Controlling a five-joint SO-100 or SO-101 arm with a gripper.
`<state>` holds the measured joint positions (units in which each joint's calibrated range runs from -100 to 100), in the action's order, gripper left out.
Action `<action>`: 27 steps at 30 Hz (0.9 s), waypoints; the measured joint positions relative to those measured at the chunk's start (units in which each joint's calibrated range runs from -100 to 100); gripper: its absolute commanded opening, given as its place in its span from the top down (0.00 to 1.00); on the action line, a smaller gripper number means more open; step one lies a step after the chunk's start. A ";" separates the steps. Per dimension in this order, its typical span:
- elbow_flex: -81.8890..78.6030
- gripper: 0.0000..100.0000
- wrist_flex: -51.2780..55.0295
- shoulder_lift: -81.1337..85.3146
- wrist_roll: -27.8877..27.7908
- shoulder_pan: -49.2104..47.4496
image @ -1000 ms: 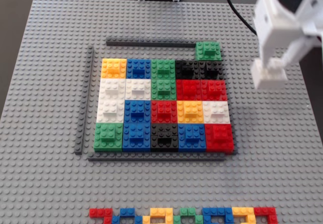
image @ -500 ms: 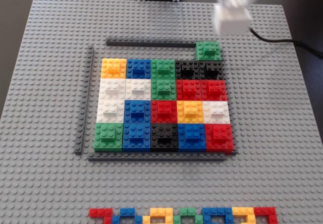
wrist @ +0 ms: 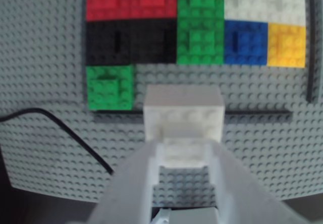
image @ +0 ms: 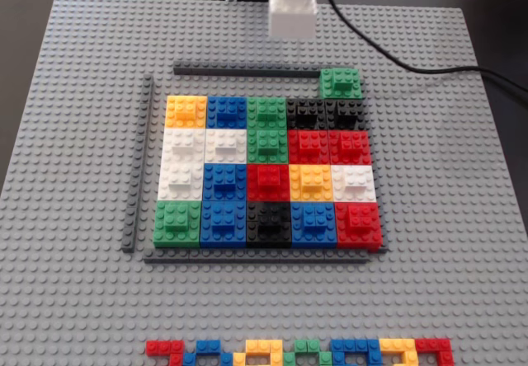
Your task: Grab the cube and place it into the grid
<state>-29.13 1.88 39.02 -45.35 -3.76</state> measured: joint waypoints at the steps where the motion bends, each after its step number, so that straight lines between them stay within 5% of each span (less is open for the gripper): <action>1: -2.47 0.99 -0.59 0.85 -0.24 0.15; 27: -14.74 0.99 -10.01 -12.04 0.49 -3.28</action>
<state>-43.87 -8.13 26.97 -44.86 -7.04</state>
